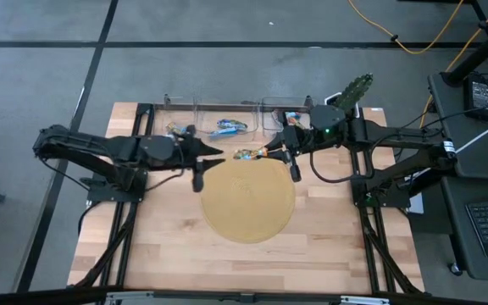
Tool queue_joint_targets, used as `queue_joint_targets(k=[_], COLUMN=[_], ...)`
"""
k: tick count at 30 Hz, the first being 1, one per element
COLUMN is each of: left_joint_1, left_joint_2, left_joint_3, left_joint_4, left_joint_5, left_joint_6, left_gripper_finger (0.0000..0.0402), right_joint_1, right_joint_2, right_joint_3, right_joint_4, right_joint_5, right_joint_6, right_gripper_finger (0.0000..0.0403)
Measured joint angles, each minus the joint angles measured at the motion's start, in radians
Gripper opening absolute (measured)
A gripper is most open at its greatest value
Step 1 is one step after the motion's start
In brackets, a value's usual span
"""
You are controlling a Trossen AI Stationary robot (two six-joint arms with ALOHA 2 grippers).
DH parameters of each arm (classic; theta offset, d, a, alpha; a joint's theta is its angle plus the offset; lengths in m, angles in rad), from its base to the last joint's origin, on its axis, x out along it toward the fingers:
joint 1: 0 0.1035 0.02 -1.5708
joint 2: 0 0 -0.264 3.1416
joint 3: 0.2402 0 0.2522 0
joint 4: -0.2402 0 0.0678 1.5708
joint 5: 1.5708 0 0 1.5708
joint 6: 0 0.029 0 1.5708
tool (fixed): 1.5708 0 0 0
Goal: Pick and place Granola Bars by type
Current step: Put the yellow granola bar into the left transparent bin
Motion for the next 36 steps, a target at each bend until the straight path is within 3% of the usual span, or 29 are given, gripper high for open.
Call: queue_joint_targets(k=[9, 18, 28, 36], left_joint_1=[-0.044, -0.074, -0.008, 0.099], left_joint_2=[-0.158, -0.196, -0.161, -0.119], left_joint_3=[0.0, 0.0, 0.0, 0.0], left_joint_4=[-0.053, -0.055, -0.054, -0.036], left_joint_5=[-0.133, -0.184, -0.179, -0.056], left_joint_6=[-0.04, 0.019, 0.161, 0.182], left_gripper_finger=[0.0107, 0.0105, 0.0112, 0.0167], right_joint_1=[-0.008, -0.078, -0.114, -0.127], right_joint_2=[0.001, 0.058, 0.118, 0.127], right_joint_3=[0.0, -0.001, -0.001, 0.0], right_joint_4=[0.002, 0.094, 0.209, 0.228], right_joint_5=[0.001, -0.022, -0.075, -0.075], right_joint_6=[-0.008, -0.003, 0.015, 0.023], right_gripper_finger=[0.003, 0.0036, 0.0037, 0.0027])
